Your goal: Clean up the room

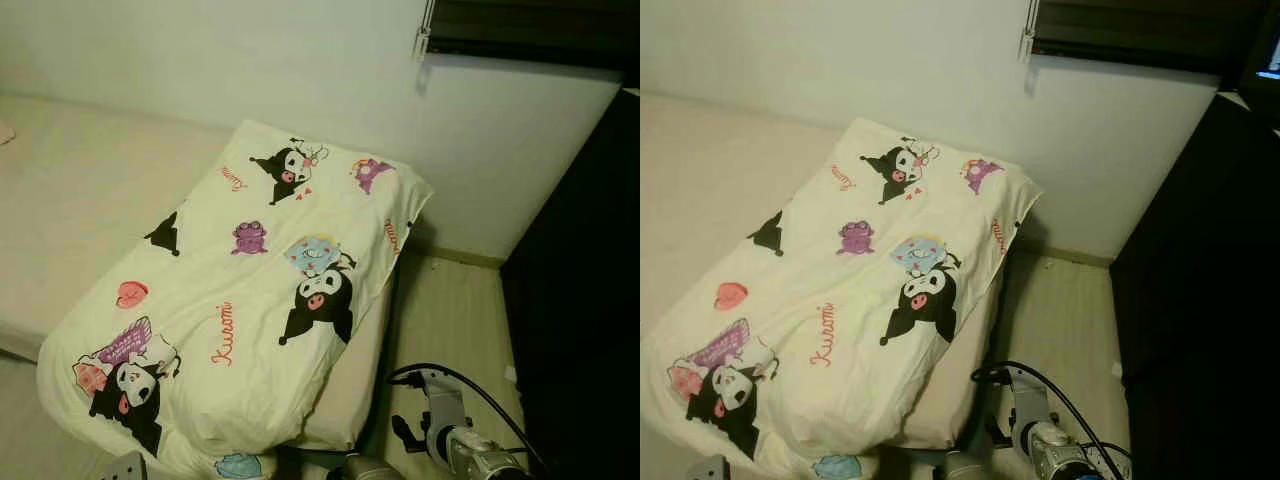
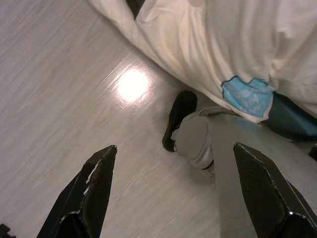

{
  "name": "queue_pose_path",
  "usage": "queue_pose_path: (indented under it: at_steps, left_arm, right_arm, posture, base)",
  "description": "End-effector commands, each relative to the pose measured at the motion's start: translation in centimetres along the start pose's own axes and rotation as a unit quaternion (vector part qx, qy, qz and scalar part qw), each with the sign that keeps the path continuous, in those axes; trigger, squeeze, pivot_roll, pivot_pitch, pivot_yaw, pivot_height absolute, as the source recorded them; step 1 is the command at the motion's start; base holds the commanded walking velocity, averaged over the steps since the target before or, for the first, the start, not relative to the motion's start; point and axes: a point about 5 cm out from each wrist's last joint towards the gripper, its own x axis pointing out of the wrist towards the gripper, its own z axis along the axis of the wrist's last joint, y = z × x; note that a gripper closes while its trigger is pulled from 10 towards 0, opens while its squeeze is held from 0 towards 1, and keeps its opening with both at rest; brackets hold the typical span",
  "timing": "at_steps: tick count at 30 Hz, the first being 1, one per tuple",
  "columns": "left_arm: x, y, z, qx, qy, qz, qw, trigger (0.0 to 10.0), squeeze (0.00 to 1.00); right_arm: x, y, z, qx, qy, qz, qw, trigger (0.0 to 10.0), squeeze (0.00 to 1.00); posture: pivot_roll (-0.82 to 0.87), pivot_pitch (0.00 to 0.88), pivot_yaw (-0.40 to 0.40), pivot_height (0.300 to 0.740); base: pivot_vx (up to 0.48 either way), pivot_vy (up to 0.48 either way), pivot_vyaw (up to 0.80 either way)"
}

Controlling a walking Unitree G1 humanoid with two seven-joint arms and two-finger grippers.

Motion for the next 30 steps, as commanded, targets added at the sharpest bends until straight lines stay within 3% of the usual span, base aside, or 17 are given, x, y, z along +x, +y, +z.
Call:
queue_pose_path:
  at_steps: [1,17,30]
  left_arm:
    - [-0.06,0.04,-0.38,-0.007,0.007,0.002,1.0,10.0,0.0]
    - [-0.02,-0.12,-0.33,0.0,0.007,0.003,1.0,10.0,0.0]
    - [0.03,-0.29,-0.36,-0.006,0.013,0.013,1.0,10.0,0.0]
  right_arm:
    - [-0.06,-0.11,-0.46,0.0,0.011,-0.004,1.0,10.0,0.0]
    - [-0.04,0.0,-0.56,0.007,0.017,-0.001,1.0,10.0,0.0]
    - [-0.07,-0.12,-0.6,0.014,0.017,-0.002,1.0,10.0,0.0]
  posture:
    - [-0.14,0.007,0.027,0.74]
    - [-0.14,0.004,0.026,0.74]
    - [-0.14,0.002,0.024,0.74]
  base:
    - [0.0,0.0,-0.62]
    - [0.0,0.0,-0.78]
    - [-0.027,0.0,0.0]
